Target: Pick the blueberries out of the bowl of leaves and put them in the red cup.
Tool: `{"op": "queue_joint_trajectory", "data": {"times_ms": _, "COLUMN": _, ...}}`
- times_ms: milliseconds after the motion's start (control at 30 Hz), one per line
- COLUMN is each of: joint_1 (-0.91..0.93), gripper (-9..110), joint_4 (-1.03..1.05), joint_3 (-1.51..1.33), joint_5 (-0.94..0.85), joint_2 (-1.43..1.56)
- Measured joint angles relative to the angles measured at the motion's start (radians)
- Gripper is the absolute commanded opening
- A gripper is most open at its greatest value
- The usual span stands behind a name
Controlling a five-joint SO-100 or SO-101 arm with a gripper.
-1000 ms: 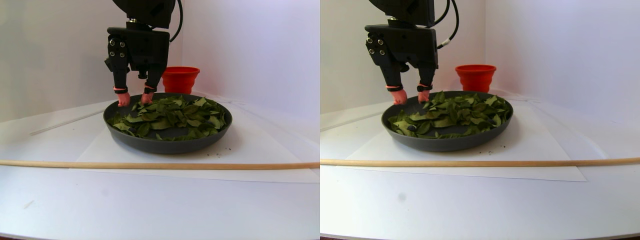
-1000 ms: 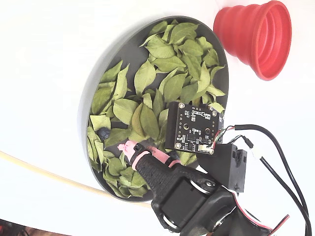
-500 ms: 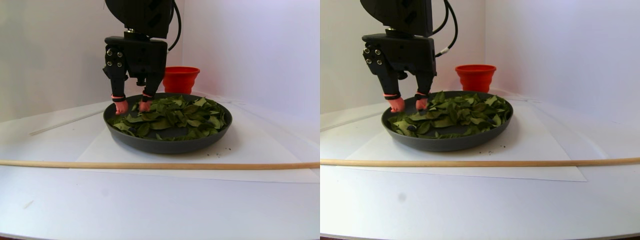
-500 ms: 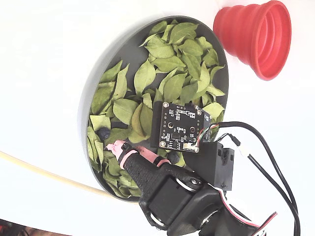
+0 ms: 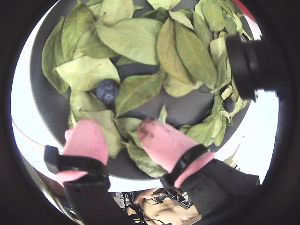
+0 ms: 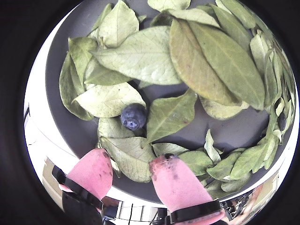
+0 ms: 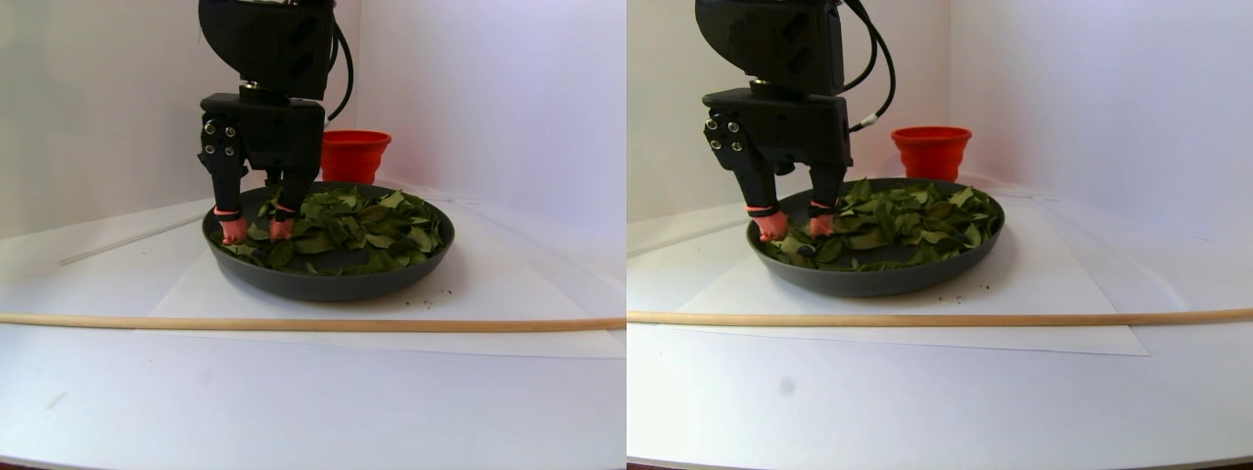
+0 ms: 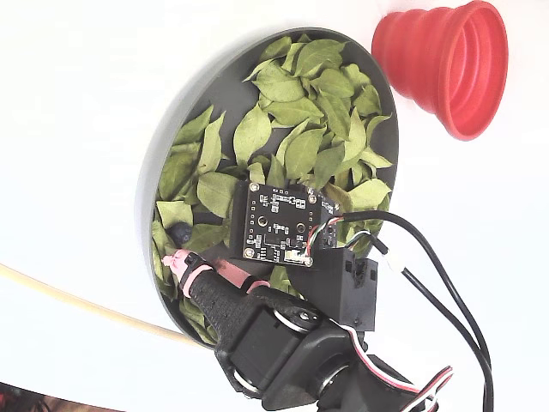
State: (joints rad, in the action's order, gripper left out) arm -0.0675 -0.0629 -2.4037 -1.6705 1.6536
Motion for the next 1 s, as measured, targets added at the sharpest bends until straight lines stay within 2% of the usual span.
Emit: {"op": "queue_joint_trajectory", "data": {"times_ms": 1000, "joint_1": 0.000, "gripper": 16, "joint_4": -0.126, "joint_3": 0.057, "joint_5": 0.057, "joint_2": -0.132}}
